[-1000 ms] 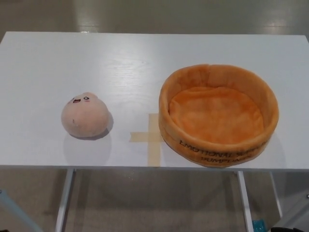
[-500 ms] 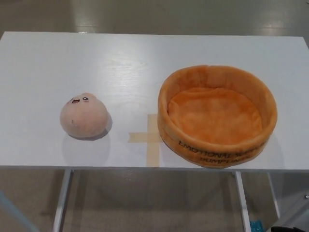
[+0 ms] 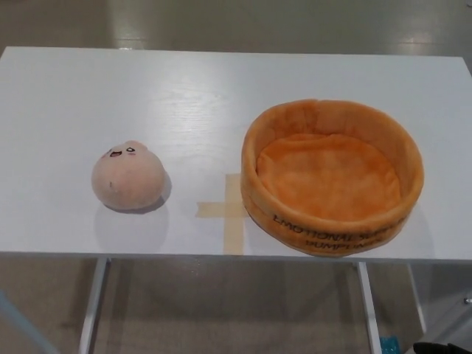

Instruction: Use the left hand to pick up the pink round toy on the left and place it inside the orange plate on the desk.

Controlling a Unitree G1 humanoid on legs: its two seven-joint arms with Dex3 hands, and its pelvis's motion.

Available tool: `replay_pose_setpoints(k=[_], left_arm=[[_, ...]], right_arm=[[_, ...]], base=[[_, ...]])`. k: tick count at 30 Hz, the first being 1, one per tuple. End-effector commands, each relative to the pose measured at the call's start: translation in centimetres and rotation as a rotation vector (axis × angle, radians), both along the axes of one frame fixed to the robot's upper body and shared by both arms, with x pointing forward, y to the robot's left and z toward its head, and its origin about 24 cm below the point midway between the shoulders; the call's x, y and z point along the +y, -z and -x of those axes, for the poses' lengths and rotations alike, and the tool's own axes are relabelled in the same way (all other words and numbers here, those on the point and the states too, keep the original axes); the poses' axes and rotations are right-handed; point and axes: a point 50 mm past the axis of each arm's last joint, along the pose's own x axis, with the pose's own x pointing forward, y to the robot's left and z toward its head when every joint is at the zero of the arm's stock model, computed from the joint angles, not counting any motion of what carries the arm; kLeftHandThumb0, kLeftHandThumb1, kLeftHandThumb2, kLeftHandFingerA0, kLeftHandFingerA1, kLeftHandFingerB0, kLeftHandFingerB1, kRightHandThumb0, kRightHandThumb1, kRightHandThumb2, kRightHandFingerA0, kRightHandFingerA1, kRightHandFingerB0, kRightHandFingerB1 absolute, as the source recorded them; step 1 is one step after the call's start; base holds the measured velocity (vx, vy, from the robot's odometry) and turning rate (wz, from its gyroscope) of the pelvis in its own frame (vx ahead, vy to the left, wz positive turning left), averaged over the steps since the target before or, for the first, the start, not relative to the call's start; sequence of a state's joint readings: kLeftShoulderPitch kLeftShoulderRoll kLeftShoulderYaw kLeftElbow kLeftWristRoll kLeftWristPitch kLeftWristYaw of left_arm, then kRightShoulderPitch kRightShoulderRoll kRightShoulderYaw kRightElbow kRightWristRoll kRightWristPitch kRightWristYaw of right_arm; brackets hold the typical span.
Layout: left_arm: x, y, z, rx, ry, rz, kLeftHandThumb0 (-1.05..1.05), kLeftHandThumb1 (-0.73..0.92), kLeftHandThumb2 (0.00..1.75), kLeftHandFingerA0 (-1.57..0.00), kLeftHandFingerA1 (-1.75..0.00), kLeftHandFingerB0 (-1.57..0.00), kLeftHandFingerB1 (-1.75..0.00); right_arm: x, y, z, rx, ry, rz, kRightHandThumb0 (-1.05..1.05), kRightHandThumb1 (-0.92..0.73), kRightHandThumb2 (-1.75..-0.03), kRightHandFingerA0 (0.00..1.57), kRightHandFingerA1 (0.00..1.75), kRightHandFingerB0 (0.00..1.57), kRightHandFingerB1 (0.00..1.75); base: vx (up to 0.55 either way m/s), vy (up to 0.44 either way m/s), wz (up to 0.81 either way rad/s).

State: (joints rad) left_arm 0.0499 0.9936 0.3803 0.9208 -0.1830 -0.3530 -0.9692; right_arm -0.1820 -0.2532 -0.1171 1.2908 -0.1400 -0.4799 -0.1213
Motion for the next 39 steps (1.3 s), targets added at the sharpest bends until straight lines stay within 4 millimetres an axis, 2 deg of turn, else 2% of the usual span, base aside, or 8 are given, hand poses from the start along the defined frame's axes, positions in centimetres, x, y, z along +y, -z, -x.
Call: replay_pose_setpoints(k=[1,8,9,11,15,21,33,39], left_arm=[[0.1,-6.6,1.1,-0.029,0.316,0.148,-0.63,0.37,0.53,-0.89,-0.49,-0.73,-0.45],[1.0,-11.0,2.4,-0.266,0.307,0.238,-0.62,0.4,0.53,-0.8,-0.46,-0.67,-0.44],[1.3,-11.8,2.6,-0.348,0.271,0.254,-0.64,0.36,0.69,-0.74,-0.53,-0.55,-0.45],[1.6,-13.0,2.8,-0.464,0.235,0.268,-0.6,0.41,0.54,-0.71,-0.44,-0.55,-0.4],[1.4,-15.0,2.8,-0.663,0.193,0.252,-0.54,0.47,0.55,-0.66,-0.4,-0.39,-0.36],[0.6,-16.7,2.5,-0.882,0.146,0.26,-0.54,0.48,0.55,-0.58,-0.38,-0.37,-0.37],[-3.6,-21.4,0.2,-1.107,0.216,0.098,-0.5,0.52,0.56,-0.42,-0.36,-0.29,-0.33],[-8.1,-23.2,-4.0,-1.132,0.358,-0.058,-0.27,0.49,0.6,-0.3,-0.4,-0.23,-0.32]], right_arm=[[-0.2,0.0,0.0,-0.004,0.018,-0.002,-0.39,-0.57,-0.58,0.77,0.64,0.64,0.45],[-0.3,-0.2,-0.3,-0.011,0.016,-0.002,-0.39,-0.57,-0.58,0.75,0.63,0.66,0.45],[-0.3,-0.2,-0.3,-0.011,0.016,0.004,-0.38,-0.57,-0.57,0.76,0.64,0.67,0.46],[-0.2,-0.2,-0.3,-0.013,0.016,0.005,-0.38,-0.57,-0.58,0.74,0.62,0.66,0.46],[-0.1,-0.2,-0.4,-0.014,0.015,0.002,-0.39,-0.57,-0.58,0.74,0.61,0.66,0.46],[-0.1,-0.2,-0.4,-0.012,0.017,0.001,-0.39,-0.57,-0.58,0.75,0.62,0.66,0.46],[-0.1,-0.6,-1.0,-0.033,0.019,-0.012,-0.37,-0.57,-0.58,0.73,0.59,0.65,0.46],[-0.1,-0.5,-1.0,-0.022,0.012,0.006,-0.39,-0.57,-0.58,0.75,0.62,0.66,0.46]], base=[[0.0,0.0,0.0],[0.0,0.0,0.0],[0.0,0.0,0.0],[0.0,0.0,0.0],[0.0,0.0,0.0],[0.0,0.0,0.0],[0.0,0.0,0.0],[0.0,0.0,0.0]])
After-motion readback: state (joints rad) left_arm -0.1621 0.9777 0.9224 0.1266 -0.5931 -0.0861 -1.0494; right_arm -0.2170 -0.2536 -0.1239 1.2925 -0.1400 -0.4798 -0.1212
